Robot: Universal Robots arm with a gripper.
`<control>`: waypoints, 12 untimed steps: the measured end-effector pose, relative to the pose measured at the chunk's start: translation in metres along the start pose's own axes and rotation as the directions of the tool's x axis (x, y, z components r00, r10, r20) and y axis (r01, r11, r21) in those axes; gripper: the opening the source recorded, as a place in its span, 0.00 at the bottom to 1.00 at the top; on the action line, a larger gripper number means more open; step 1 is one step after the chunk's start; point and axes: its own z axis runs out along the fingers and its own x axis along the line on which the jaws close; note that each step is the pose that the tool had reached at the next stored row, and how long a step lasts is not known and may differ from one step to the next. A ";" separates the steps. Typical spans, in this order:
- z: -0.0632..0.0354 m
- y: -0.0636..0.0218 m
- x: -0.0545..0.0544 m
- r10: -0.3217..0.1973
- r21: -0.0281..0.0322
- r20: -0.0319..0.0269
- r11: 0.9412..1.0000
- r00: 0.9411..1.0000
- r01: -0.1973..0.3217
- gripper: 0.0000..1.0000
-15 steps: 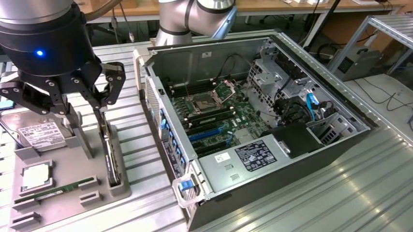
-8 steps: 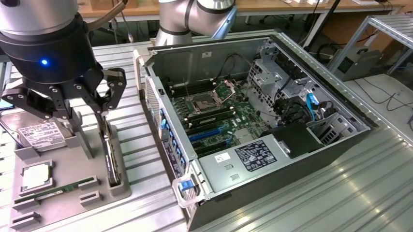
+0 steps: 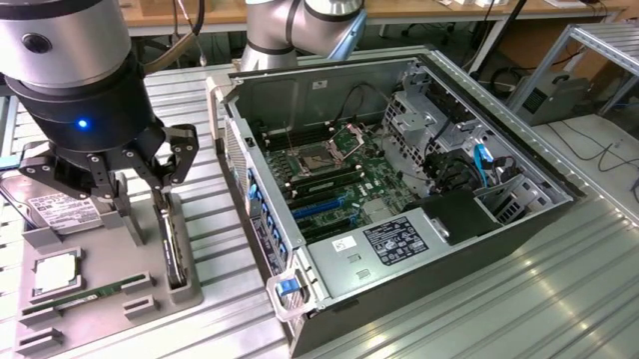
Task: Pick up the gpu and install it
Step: 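Pick up the gpu and move the gpu toward the slot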
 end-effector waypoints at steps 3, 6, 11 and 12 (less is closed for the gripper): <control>0.0058 -0.0003 0.000 0.001 0.000 0.000 1.000 1.000 -0.001 0.42; 0.0120 -0.0005 0.000 0.002 0.000 0.000 1.000 1.000 -0.002 0.42; 0.0237 -0.0011 0.001 0.003 0.000 0.000 1.000 1.000 -0.003 0.42; 0.0255 -0.0012 0.001 0.004 0.000 0.000 1.000 1.000 -0.004 0.42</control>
